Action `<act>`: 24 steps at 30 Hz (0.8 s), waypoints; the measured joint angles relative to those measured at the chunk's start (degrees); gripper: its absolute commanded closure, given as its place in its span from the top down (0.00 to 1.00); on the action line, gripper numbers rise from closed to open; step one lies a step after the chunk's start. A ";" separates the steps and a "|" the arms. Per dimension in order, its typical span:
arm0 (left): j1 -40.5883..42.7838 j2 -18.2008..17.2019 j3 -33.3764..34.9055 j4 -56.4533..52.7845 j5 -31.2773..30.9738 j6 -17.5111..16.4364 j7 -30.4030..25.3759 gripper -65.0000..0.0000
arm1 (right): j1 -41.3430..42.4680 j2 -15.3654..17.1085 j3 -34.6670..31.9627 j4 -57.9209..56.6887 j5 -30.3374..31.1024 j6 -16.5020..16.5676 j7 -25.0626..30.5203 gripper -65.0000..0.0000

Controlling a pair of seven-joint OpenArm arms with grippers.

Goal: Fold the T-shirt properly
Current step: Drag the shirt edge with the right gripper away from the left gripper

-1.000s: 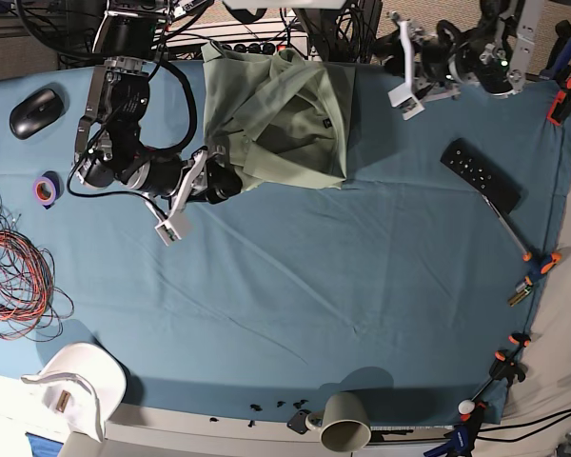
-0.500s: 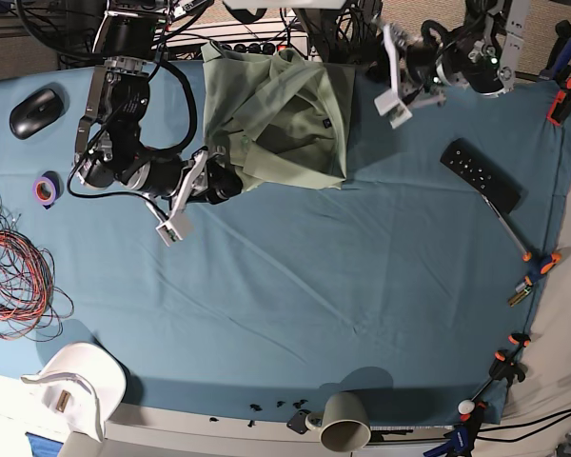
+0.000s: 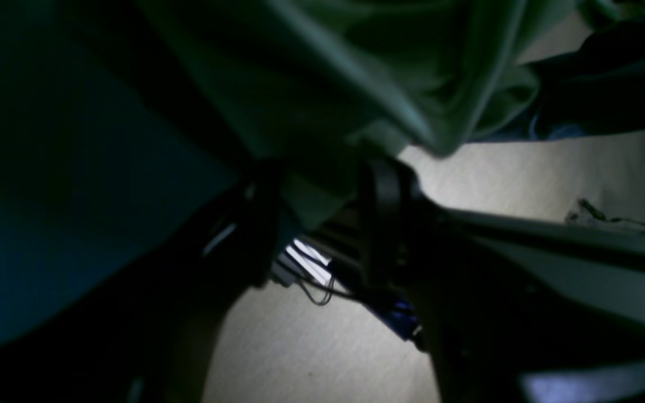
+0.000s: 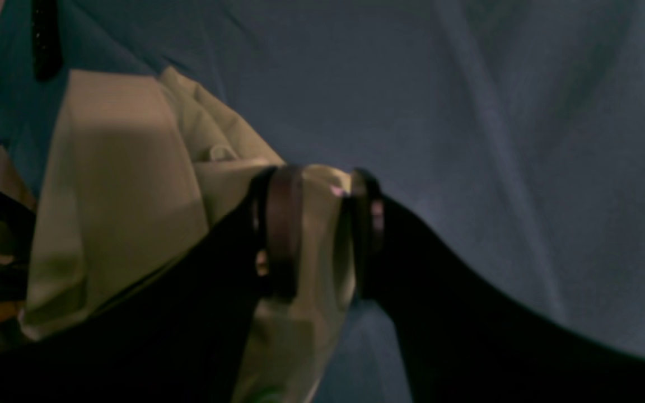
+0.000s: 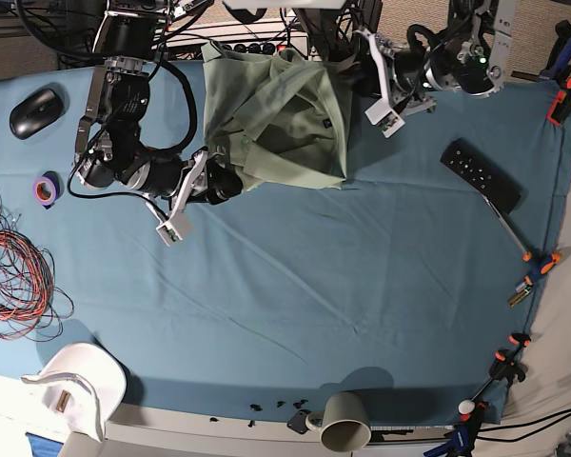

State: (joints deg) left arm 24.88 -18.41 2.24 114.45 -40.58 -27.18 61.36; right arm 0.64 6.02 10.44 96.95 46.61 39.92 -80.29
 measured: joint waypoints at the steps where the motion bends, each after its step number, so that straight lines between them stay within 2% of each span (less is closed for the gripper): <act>1: -0.02 0.02 -0.02 0.00 0.02 0.00 0.00 0.38 | 0.00 0.02 0.00 0.00 -0.02 0.00 -0.02 0.23; 5: 0.02 0.07 -0.02 0.00 0.04 0.00 0.02 0.38 | 0.00 0.00 0.00 0.00 -0.02 0.00 0.00 0.23; 10: 0.85 1.95 -0.04 0.00 0.92 0.00 -0.55 0.38 | 0.00 0.00 0.00 0.00 -0.02 0.00 0.00 0.23; 19: 0.79 1.90 -0.07 -3.76 -0.44 -0.92 -2.84 0.38 | 0.00 0.02 0.00 0.00 -0.02 0.00 0.17 0.23; 21: 0.79 1.90 -0.07 -3.82 -0.42 -0.92 -2.97 0.31 | 0.00 0.00 0.00 0.00 0.00 0.00 0.17 0.23; 22: 0.74 1.90 -0.07 -3.82 -0.37 -0.92 -2.97 0.23 | 0.00 0.02 0.00 0.00 -0.02 0.00 0.17 0.23; 24: 0.37 1.92 -0.07 -3.87 0.50 -0.87 -2.64 0.00 | 0.00 0.00 0.00 0.00 -0.02 0.00 0.17 0.23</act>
State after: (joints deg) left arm 25.26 -16.49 2.17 110.59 -40.07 -28.05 58.72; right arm 0.64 6.02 10.44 96.95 46.59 39.92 -80.12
